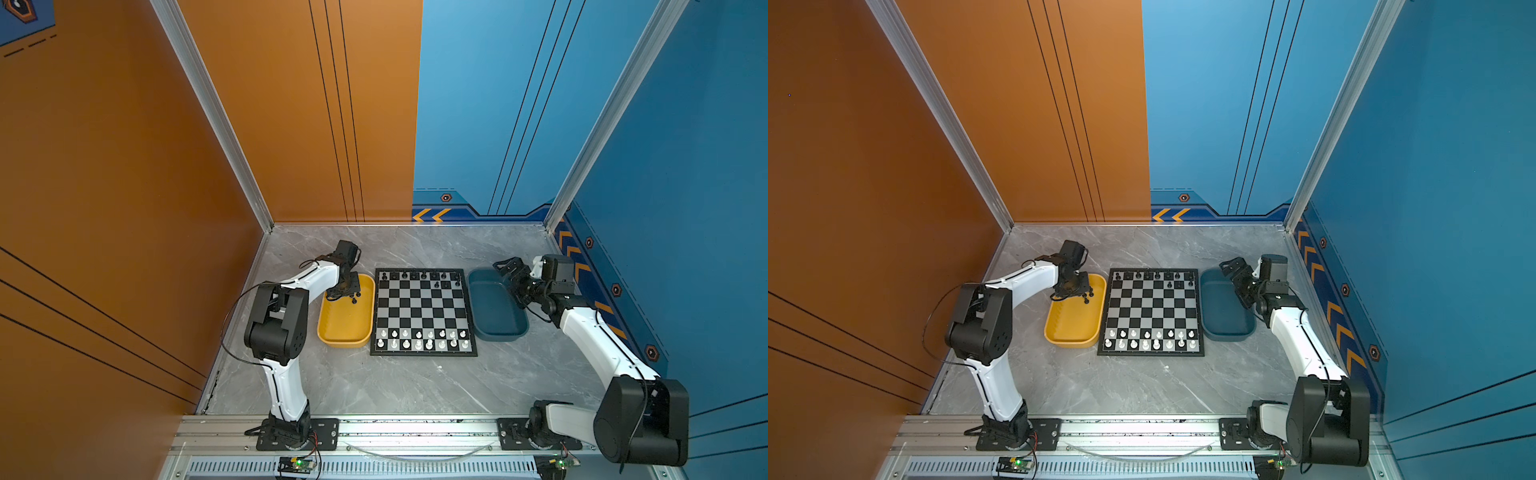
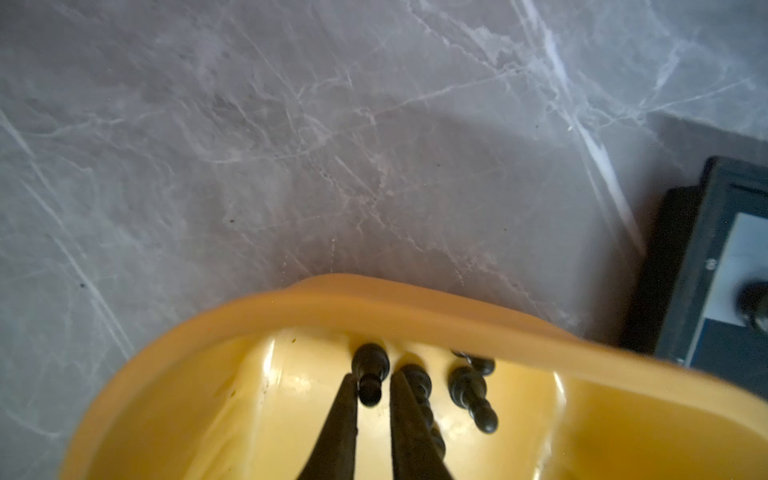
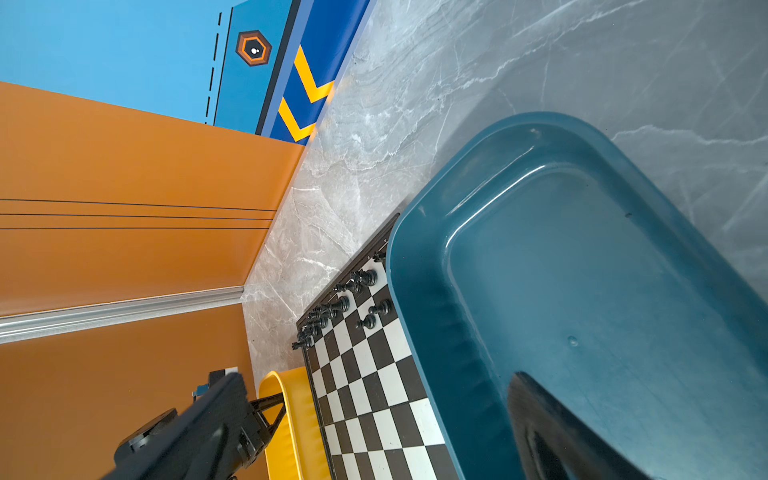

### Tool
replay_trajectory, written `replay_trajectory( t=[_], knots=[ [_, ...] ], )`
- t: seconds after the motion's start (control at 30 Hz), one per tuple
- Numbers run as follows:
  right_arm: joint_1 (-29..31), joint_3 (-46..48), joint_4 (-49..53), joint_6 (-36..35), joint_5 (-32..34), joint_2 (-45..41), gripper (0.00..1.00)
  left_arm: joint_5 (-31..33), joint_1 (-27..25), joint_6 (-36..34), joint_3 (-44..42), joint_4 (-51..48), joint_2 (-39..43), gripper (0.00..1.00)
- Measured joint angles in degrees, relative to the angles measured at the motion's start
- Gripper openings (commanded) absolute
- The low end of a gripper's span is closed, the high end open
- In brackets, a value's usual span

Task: Set up the chess pieces on the board
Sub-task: 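Lower the left gripper into the yellow tray and close on a black pawn, then lift the black pawn and carry it over the board's far rows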

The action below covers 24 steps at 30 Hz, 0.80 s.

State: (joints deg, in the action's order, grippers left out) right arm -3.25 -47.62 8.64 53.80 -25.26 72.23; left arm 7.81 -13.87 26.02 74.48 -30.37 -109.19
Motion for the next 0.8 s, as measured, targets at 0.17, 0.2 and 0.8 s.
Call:
replay_trajectory(
  t=[0.17,0.2,0.8],
  knots=[
    [0.0,0.0,0.0,0.0,0.0,0.0,1.0,0.0,0.0,0.0,0.0,0.0,-0.9,0.11],
    [0.0,0.0,0.0,0.0,0.0,0.0,1.0,0.0,0.0,0.0,0.0,0.0,-0.9,0.09],
    [0.0,0.0,0.5,0.0,0.0,0.0,1.0,-0.2,-0.6,-1.3,2.4,-3.8,3.1,0.0]
  ],
)
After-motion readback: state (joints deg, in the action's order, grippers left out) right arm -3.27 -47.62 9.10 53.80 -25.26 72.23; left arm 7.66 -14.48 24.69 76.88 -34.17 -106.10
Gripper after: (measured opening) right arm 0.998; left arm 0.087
